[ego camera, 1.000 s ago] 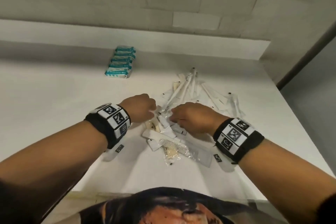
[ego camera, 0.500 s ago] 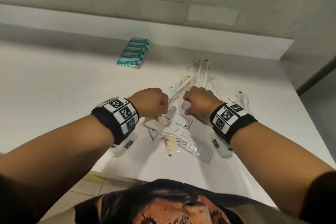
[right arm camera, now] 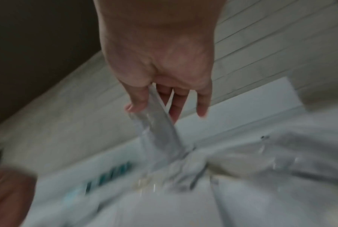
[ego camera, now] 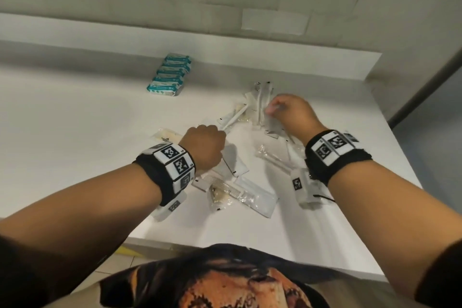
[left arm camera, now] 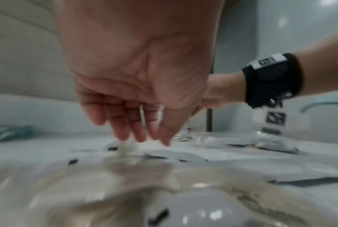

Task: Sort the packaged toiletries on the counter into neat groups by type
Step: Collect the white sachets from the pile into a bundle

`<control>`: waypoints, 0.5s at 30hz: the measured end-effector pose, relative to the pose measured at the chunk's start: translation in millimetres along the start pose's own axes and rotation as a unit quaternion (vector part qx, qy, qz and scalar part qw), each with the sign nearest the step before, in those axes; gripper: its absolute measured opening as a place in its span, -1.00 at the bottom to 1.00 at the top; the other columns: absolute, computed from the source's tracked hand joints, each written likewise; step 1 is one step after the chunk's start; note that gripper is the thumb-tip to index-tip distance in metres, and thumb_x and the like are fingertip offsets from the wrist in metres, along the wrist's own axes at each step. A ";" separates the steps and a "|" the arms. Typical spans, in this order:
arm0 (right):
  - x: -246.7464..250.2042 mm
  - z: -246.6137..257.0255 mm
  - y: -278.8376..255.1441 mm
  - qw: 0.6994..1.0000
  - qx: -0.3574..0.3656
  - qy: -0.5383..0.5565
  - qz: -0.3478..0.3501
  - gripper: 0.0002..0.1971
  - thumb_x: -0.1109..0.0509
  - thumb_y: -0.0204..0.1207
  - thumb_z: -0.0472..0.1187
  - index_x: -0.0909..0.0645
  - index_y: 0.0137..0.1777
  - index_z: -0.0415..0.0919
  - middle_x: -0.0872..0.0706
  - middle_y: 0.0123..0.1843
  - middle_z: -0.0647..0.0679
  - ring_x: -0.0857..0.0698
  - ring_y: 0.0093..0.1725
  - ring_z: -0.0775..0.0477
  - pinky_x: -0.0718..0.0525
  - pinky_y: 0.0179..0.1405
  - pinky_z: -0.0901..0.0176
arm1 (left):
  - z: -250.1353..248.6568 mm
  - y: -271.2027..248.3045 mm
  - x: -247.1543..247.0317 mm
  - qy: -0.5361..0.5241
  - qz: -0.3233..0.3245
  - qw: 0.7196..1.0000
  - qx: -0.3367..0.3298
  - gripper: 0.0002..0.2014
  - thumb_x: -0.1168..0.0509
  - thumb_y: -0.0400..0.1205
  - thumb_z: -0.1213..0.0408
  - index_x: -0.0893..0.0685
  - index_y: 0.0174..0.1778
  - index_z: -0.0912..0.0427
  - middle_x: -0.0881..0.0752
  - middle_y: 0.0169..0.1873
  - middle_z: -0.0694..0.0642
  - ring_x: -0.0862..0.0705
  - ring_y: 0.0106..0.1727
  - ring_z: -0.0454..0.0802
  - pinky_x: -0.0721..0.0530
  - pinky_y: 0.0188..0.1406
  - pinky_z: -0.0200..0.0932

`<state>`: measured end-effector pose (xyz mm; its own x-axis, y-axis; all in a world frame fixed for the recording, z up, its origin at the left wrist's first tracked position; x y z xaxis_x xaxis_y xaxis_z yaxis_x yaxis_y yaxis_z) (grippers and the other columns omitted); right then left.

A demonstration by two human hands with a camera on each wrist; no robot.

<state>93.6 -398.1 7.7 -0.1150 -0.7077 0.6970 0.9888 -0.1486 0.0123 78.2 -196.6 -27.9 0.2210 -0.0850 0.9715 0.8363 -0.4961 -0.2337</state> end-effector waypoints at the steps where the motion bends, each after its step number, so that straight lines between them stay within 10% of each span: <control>1: 15.6 -2.6 -1.1 0.999 -0.009 0.038 -0.023 -0.84 -0.30 0.59 -0.19 -0.65 -0.01 -0.27 -0.67 -0.13 -0.06 -0.63 -0.18 -0.03 -0.65 -0.33 0.25 | -7.6 -0.3 1.0 -0.026 -0.008 0.999 -0.026 -0.79 -0.28 0.57 0.09 -0.62 0.09 0.02 -0.62 0.06 0.03 -0.62 0.07 0.06 -0.60 0.07 -0.01; 5: 55.5 -46.8 -2.6 0.987 -0.129 0.062 -0.066 -0.78 -0.18 0.68 -0.16 -0.51 0.15 -0.30 -0.57 0.01 -0.24 -0.66 -0.06 -0.28 -0.80 -0.22 -0.21 | -57.8 -14.9 -11.8 -0.087 0.120 0.979 -0.138 -0.62 -0.35 0.29 -0.29 -0.57 -0.08 -0.20 -0.57 -0.07 -0.20 -0.58 -0.02 -0.12 -0.63 -0.03 -0.07; 10: 74.6 -99.8 -23.8 0.955 -0.234 0.148 -0.106 -0.79 -0.16 0.67 -0.27 -0.47 0.25 -0.22 -0.59 0.12 -0.24 -0.69 -0.04 -0.30 -0.78 -0.15 -0.27 | -85.0 -6.1 -18.7 0.033 0.102 0.978 -0.179 -0.63 -0.45 0.40 -0.09 -0.56 0.04 -0.09 -0.56 0.05 -0.04 -0.54 0.11 0.03 -0.50 -0.04 -0.11; 15: 90.4 -112.2 -32.3 0.958 -0.232 0.132 -0.102 -0.73 -0.08 0.64 -0.38 -0.59 -0.07 -0.12 -0.59 -0.17 -0.10 -0.54 -0.38 -0.06 -0.51 -0.50 0.19 | -71.0 12.6 -10.3 0.001 0.129 0.982 -0.135 -0.81 -0.35 0.51 0.01 -0.50 -0.17 -0.01 -0.59 -0.18 -0.07 -0.55 -0.09 0.01 -0.47 -0.26 -0.13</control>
<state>40.6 -534.8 -10.1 -0.3817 -0.7726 0.5074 0.8019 -0.5497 -0.2339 50.9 -263.3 -38.1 0.4080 -0.2397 0.8810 0.5885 -0.6687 -0.4545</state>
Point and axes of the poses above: each hand's wrist, its own y-axis towards the middle knuckle, its own x-axis out of the back of the hand, z = x × y, the point moved 5 cm from there along y, towards the middle knuckle
